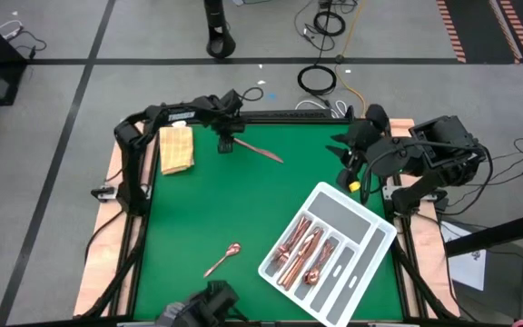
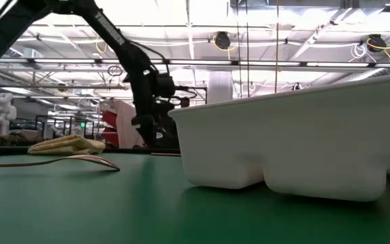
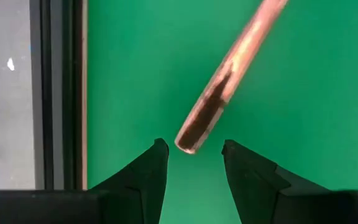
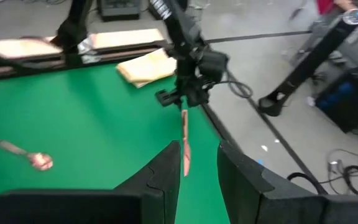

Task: Sort silverware
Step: Put the bronze knife into the silverware tray

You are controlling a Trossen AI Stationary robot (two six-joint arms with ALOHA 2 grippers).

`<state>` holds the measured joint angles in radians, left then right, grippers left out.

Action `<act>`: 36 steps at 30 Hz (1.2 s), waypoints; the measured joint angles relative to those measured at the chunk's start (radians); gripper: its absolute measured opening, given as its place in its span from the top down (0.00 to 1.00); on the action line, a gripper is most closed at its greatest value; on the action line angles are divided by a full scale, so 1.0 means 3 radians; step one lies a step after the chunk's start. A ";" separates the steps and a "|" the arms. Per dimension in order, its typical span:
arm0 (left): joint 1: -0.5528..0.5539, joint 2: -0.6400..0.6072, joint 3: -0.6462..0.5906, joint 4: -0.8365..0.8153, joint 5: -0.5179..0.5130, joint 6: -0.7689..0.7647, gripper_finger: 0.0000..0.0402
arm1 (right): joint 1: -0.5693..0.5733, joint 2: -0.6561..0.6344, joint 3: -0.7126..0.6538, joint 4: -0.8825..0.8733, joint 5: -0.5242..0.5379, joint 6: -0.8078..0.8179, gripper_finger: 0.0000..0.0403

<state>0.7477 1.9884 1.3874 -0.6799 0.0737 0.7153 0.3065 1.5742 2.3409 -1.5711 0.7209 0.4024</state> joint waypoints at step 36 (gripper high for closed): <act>-0.0498 0.0652 0.0523 -0.0215 -0.0025 0.0624 0.79 | -0.0014 0.0008 -0.0002 0.0000 0.0020 0.0161 0.77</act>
<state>0.5982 2.1841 1.5443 -0.7445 0.0662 0.9025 0.3023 1.5764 2.3403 -1.5710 0.7269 0.4506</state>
